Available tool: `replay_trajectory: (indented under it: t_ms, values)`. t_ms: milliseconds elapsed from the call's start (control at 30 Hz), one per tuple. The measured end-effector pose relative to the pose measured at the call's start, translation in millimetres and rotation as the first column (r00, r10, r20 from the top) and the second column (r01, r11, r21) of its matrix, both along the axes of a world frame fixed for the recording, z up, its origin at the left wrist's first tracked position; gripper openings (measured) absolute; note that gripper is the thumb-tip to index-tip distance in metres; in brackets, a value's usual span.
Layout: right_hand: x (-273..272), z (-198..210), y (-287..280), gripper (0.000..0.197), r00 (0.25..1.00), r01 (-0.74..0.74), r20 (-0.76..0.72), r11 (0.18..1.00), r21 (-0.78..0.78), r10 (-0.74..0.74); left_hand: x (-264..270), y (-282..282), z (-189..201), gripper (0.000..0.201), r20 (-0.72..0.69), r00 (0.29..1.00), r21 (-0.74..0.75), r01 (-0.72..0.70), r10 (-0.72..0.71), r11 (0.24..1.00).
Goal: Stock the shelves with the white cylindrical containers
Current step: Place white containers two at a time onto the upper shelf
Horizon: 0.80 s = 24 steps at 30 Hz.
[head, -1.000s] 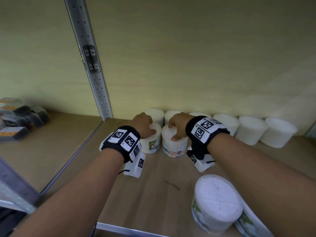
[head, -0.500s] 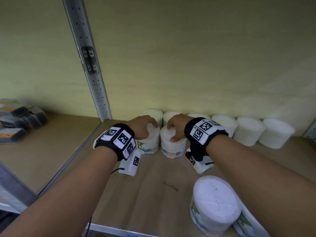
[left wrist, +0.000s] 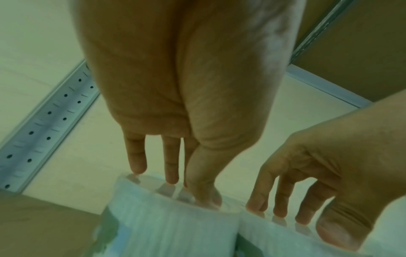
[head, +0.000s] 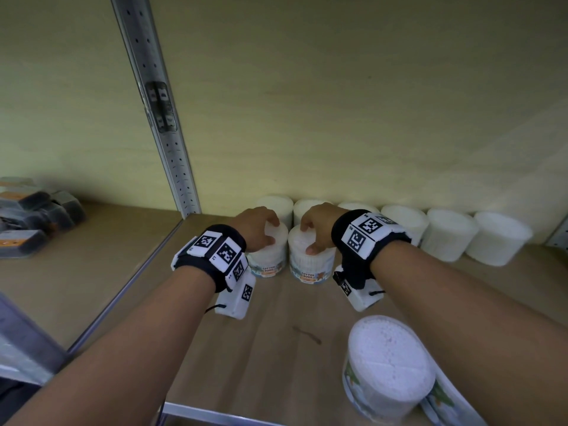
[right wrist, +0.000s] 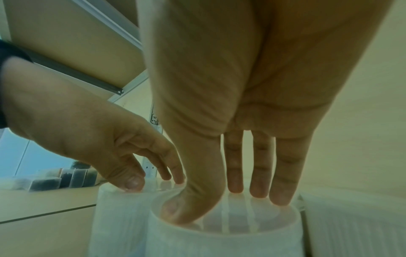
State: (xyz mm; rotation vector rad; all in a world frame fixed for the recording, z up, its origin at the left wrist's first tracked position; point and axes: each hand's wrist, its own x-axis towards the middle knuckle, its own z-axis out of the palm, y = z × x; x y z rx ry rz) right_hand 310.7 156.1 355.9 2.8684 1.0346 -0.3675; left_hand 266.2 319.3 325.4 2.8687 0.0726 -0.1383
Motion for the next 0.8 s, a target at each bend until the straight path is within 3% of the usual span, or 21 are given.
replay_trajectory:
  t_ms: [167, 267, 400, 800]
  values:
    - [0, -1, -1, 0.062, 1.000, -0.003, 0.012, 1.000, 0.007, 0.003, -1, 6, 3, 0.045, -0.046, 0.997, -0.026, 0.062, -0.063, 0.998]
    - [1, -2, -1, 0.062, 1.000, -0.002, 0.008, 1.000, 0.017, 0.002, -1, 7, 0, 0.041, -0.006, 1.000, -0.070, 0.011, -0.012, 0.997]
    - [2, -3, -1, 0.062, 1.000, -0.004, -0.001, 1.000, 0.023, 0.004, -2, 6, -9, 0.049, 0.041, 0.997, -0.023, -0.063, 0.064, 0.998]
    - [4, -5, 0, 0.063, 1.000, 0.009, -0.005, 1.000, 0.002, -0.009, -6, 9, -7, 0.046, 0.026, 1.000, -0.110, -0.003, 0.006, 0.994]
